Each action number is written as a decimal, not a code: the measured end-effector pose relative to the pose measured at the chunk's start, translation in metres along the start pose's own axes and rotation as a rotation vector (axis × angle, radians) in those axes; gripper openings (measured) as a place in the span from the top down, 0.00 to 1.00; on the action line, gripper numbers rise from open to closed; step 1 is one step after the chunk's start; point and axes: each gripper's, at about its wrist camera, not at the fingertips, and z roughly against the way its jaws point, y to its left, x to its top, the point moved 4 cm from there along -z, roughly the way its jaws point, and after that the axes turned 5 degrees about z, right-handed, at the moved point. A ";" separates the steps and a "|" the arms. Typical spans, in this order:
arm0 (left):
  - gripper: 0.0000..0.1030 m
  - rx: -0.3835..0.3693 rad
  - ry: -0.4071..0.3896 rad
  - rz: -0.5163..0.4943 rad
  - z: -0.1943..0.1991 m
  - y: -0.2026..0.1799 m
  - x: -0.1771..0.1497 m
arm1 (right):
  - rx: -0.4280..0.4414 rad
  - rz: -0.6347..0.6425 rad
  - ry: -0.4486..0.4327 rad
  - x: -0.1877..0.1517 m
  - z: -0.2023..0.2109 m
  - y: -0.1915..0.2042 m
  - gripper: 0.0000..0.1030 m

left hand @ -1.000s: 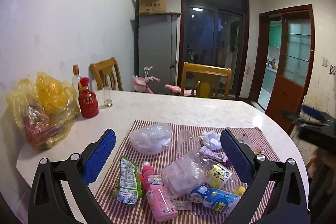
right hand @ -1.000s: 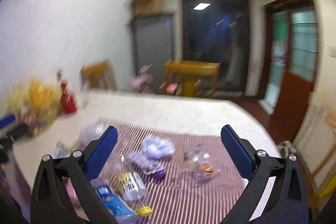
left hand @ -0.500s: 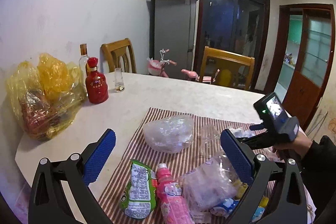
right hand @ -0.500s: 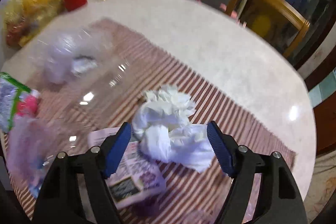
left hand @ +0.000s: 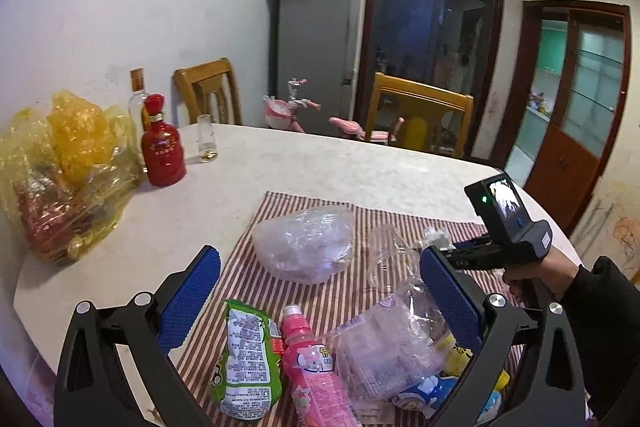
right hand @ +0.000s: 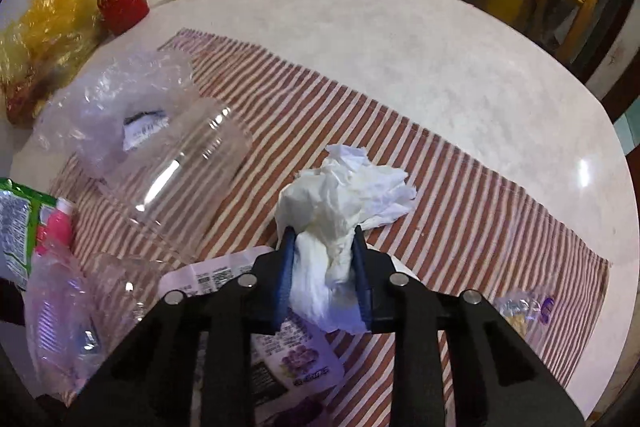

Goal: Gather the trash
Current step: 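Grasp the crumpled white tissue with the right gripper while the left gripper grasps the clear plastic bag, then carry tissue and plastic bag to the black bin and open both grippers over it, then move both tools back from the bin to above the table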

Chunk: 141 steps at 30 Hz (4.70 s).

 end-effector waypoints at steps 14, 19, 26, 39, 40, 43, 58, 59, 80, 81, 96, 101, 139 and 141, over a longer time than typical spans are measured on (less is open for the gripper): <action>0.07 0.014 0.509 -0.497 -0.217 0.018 0.000 | -0.019 -0.107 -0.250 -0.009 0.108 -0.010 0.72; 0.26 0.023 0.613 -0.570 -0.254 0.016 -0.016 | -0.023 -0.113 -0.274 -0.004 0.114 -0.012 0.72; 0.80 -0.092 0.657 -0.478 -0.254 0.015 -0.007 | -0.018 -0.131 -0.293 -0.005 0.118 -0.012 0.71; 0.82 -0.231 0.334 -0.464 -0.126 -0.032 0.055 | -0.035 -0.210 -0.374 -0.041 0.157 -0.017 0.71; 0.82 -0.269 0.308 -0.472 -0.109 -0.048 0.055 | -0.040 -0.227 -0.387 -0.049 0.164 -0.019 0.71; 0.82 -0.376 0.254 -0.513 -0.072 -0.101 0.044 | -0.067 -0.296 -0.426 -0.086 0.190 -0.029 0.71; 0.82 -0.947 0.314 -0.681 0.052 -0.385 -0.125 | -0.597 -0.890 -0.351 -0.439 0.317 -0.138 0.71; 0.82 -0.961 0.324 -0.697 0.058 -0.398 -0.137 | -0.617 -0.951 -0.320 -0.469 0.311 -0.150 0.71; 0.80 -1.016 0.615 -0.955 0.065 -0.575 -0.310 | -0.868 -1.436 -0.123 -0.658 0.288 -0.198 0.21; 0.80 -0.999 0.649 -0.977 0.060 -0.587 -0.327 | -0.889 -1.447 -0.146 -0.663 0.300 -0.197 0.21; 0.06 -0.873 0.699 -0.953 0.040 -0.621 -0.397 | -0.916 -1.469 -0.320 -0.652 0.343 -0.176 0.20; 0.06 -0.922 0.634 -0.898 0.054 -0.612 -0.362 | -0.930 -1.412 -0.358 -0.622 0.353 -0.172 0.21; 0.06 -0.033 -0.269 -0.162 0.158 -0.076 0.010 | -0.467 -0.430 -0.902 -0.189 0.369 0.098 0.05; 0.06 -0.038 -0.280 -0.154 0.162 -0.073 0.012 | -0.461 -0.418 -0.899 -0.185 0.370 0.105 0.05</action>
